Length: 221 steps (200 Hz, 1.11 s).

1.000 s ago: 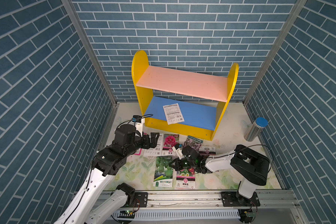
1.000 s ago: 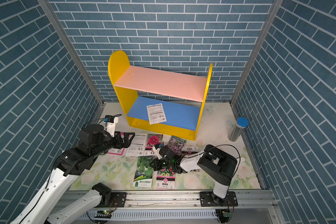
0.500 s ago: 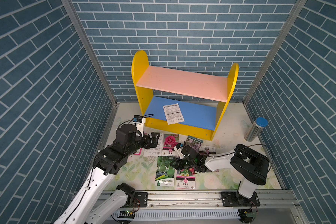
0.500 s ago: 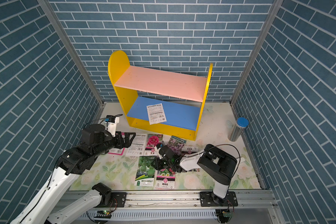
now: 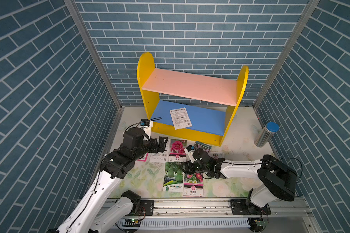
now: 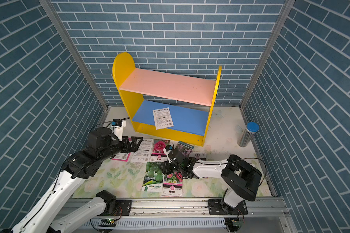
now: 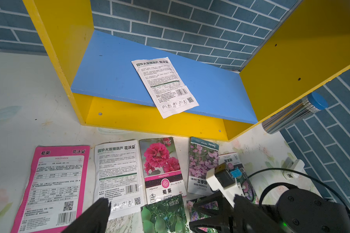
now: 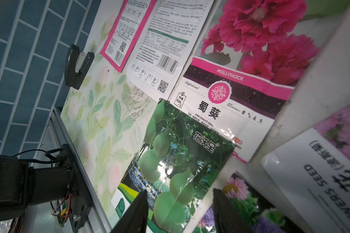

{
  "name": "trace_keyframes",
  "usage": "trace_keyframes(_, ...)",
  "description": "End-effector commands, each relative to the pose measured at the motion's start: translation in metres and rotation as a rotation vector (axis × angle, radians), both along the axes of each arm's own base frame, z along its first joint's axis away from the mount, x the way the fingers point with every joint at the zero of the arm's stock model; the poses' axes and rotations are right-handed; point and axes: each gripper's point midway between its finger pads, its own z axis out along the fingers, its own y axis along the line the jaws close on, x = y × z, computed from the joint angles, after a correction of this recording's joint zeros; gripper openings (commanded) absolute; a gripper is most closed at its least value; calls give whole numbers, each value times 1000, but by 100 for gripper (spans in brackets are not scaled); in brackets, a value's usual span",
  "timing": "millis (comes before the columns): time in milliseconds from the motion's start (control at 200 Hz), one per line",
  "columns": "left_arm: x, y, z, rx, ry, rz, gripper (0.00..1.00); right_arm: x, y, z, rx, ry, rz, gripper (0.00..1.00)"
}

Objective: Take the seed bag off the shelf
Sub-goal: Place the seed packet at the center of the board, then pick up the seed packet from the shelf.

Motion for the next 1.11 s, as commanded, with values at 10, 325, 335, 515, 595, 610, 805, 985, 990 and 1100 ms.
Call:
trace_keyframes(10,3,-4,2,-24,-11,-3,100,5,-11,10,-48,-59,-3,55)
trace_keyframes(325,28,-32,-9,-187,20,-9,100,12,-26,75,84,-224,-4,76)
trace_keyframes(335,30,-33,-9,-193,20,-6,100,12,-26,77,87,-229,-2,78)
trace_keyframes(515,55,-46,-22,-293,70,48,100,11,-41,123,162,-324,4,100)
trace_keyframes(595,67,-51,-29,-326,92,73,100,13,-53,141,195,-362,-23,100)
trace_keyframes(610,70,-52,-30,-333,96,74,100,13,-55,145,203,-369,-27,100)
trace_keyframes(805,100,-52,-55,-451,181,137,100,19,-90,178,264,-451,-136,100)
trace_keyframes(985,119,-58,-77,-515,242,150,98,24,-116,199,310,-513,-222,99)
trace_keyframes(990,119,-58,-78,-517,243,147,97,24,-116,199,311,-514,-222,99)
trace_keyframes(1100,129,-65,-85,-540,261,141,94,24,-124,204,322,-534,-251,96)
